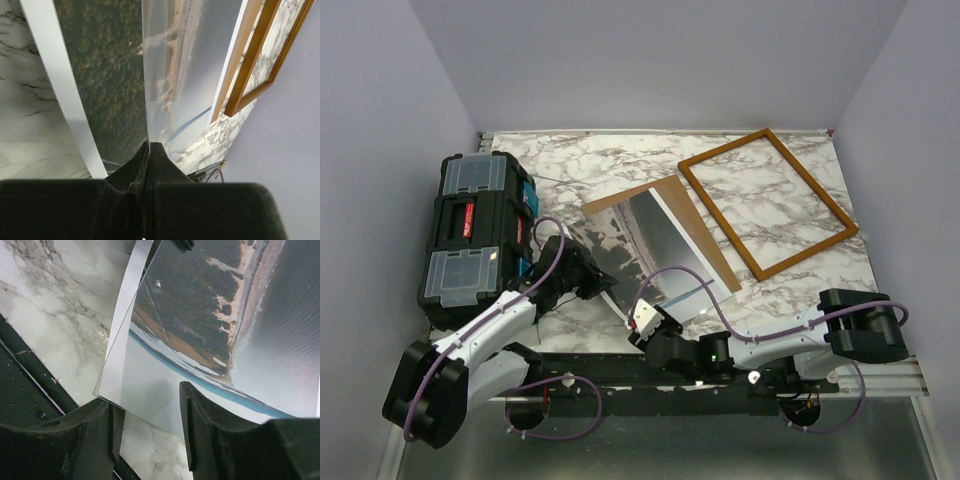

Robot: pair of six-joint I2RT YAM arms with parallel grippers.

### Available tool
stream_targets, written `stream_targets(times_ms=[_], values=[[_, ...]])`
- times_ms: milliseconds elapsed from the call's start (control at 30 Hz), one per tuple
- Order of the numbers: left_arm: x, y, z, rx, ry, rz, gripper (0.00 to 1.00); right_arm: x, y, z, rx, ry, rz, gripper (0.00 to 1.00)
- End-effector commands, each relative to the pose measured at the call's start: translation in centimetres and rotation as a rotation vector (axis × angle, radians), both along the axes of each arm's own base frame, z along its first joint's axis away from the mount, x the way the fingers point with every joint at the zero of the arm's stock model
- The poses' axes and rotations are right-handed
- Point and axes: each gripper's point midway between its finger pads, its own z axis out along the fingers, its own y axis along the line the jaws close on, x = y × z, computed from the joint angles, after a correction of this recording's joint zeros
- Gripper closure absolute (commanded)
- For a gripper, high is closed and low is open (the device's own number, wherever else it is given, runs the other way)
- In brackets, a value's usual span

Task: Take the photo out of the frame

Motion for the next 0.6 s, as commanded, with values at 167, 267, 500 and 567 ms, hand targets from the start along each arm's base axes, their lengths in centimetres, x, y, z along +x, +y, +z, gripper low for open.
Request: stream_targets(times_ms=[167, 267, 500, 567], values=[[1.8, -0.6, 1.2, 0.012, -0.025, -0.001, 1.00, -0.2, -1.1, 0.2, 0.080, 0.095, -0.125, 0.13], [2.1, -0.8, 1.1, 0.014, -0.019, -0.010, 1.00, -0.6, -1.4, 0.1, 0.078, 0.124, -0.113, 0.08], [2.8, -1.1, 1.0, 0.019, 0.007, -0.005, 1.00, 0.2, -2.3, -1.2, 0.008, 0.024, -0.128, 0.03], [3.1, -1.1, 0.9, 0.024, 0.012, 0.000, 1.00, 0.1, -2.1, -1.6, -0.007, -0.018, -0.117, 0.00]])
